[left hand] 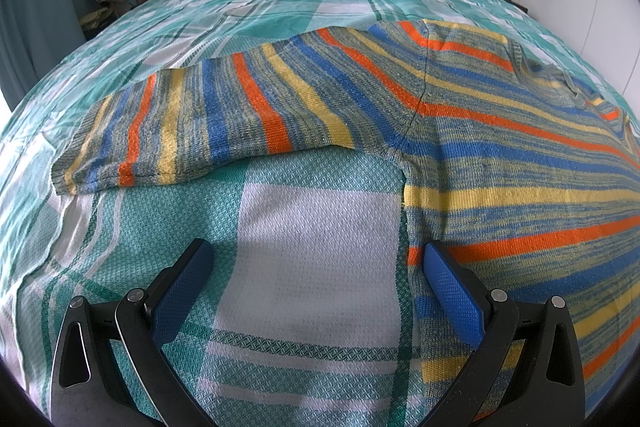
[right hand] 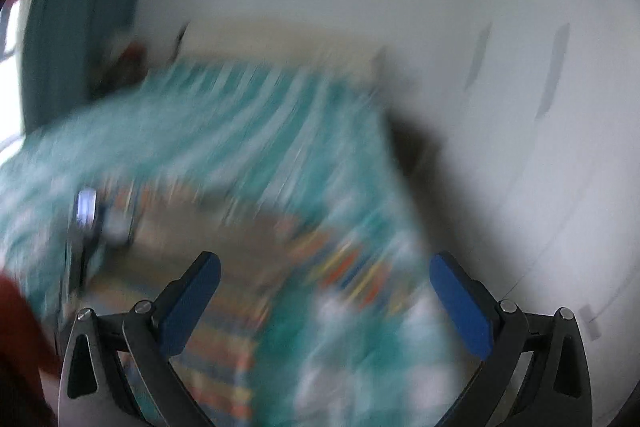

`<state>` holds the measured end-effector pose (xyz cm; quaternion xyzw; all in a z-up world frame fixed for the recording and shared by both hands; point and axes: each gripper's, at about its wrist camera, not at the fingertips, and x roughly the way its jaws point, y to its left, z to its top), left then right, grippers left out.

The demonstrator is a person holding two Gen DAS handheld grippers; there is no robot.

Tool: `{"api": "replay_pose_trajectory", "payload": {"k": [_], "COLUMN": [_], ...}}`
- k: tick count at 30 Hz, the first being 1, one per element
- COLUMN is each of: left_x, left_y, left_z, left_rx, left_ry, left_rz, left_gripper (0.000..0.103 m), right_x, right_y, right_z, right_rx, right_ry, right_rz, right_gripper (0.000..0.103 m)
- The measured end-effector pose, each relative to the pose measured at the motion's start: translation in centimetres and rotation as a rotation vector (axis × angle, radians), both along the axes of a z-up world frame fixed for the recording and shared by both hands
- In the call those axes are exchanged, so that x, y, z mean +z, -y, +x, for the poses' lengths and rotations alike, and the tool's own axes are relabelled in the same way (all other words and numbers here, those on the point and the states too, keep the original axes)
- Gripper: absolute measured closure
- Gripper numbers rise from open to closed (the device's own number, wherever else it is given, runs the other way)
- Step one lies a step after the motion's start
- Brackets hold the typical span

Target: Fold small clothes

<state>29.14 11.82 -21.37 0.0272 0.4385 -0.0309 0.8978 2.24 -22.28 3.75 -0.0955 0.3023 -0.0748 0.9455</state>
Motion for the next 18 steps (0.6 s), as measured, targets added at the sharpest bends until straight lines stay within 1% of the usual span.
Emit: {"api": "replay_pose_trajectory", "payload": {"k": [2,4,6,7,9,12,14,18], "left_x": [0.0,-0.1,0.0,-0.1,0.0,0.0,0.0,-0.1], "left_y": [0.1,0.1,0.0,0.1,0.1,0.1,0.0,0.1], "left_z": [0.1,0.1,0.0,0.1,0.0,0.0,0.0,0.0], "left_rx": [0.000,0.000,0.000,0.000,0.000,0.000,0.000,0.001], "left_ry": [0.000,0.000,0.000,0.000,0.000,0.000,0.000,0.000], "left_rz": [0.000,0.000,0.000,0.000,0.000,0.001,0.001,0.001], "left_gripper": [0.000,0.000,0.000,0.000,0.000,0.000,0.000,0.000], "right_x": [-6.8,-10.2,-12.6,-13.4,-14.7,-16.0,-15.9,-16.1], "right_y": [-1.0,-1.0,-0.6,-0.3,0.6,1.2,0.9,-0.4], "right_z": [2.2,3.2,3.8,4.8,5.9,7.7,8.4,8.4], "right_rx": [0.032,0.029,0.004,-0.012,-0.039,-0.067,-0.083,-0.092], "right_ry": [-0.080,-0.113,-0.148,-0.173,-0.193,-0.228,-0.215,-0.161], "right_rz": [0.024,0.026,0.059,0.089,0.150,0.180,0.195,0.209], "right_gripper": [0.000,0.000,0.000,0.000,0.000,0.000,0.000,0.000]}}
